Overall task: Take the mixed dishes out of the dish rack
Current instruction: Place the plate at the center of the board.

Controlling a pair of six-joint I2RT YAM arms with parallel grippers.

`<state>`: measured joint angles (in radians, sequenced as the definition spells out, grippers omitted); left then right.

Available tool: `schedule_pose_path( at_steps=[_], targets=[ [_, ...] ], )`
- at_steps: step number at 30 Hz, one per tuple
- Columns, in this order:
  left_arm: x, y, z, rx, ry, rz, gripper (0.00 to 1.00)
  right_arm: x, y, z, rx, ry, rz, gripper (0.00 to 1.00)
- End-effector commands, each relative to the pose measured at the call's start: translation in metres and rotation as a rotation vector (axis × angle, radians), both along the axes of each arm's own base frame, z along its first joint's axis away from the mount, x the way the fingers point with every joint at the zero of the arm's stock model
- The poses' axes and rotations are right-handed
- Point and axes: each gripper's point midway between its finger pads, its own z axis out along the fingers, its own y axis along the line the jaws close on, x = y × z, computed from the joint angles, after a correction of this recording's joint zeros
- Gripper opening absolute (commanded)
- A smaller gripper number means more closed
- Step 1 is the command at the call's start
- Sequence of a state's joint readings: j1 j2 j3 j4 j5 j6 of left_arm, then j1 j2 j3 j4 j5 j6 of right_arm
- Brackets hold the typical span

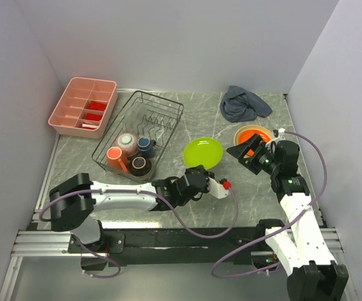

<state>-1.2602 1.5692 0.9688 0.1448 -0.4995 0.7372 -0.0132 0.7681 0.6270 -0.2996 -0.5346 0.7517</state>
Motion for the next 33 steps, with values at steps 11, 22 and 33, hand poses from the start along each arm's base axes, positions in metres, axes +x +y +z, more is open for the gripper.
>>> schedule_pose_path(
  at_steps=[11, 22, 33],
  targets=[
    [-0.016, -0.042, 0.012, -0.001, -0.221, -0.046, 0.01, 0.014, 0.023, -0.005, -0.028, 0.031, 0.077, 0.98],
    [-0.024, -0.046, 0.002, 0.011, -0.214, -0.036, 0.03, 0.017, 0.022, -0.023, -0.078, 0.082, 0.077, 0.45],
    [-0.026, -0.042, -0.002, -0.028, -0.171, -0.018, 0.32, 0.019, 0.017, -0.025, -0.113, 0.081, 0.057, 0.0]
  ],
)
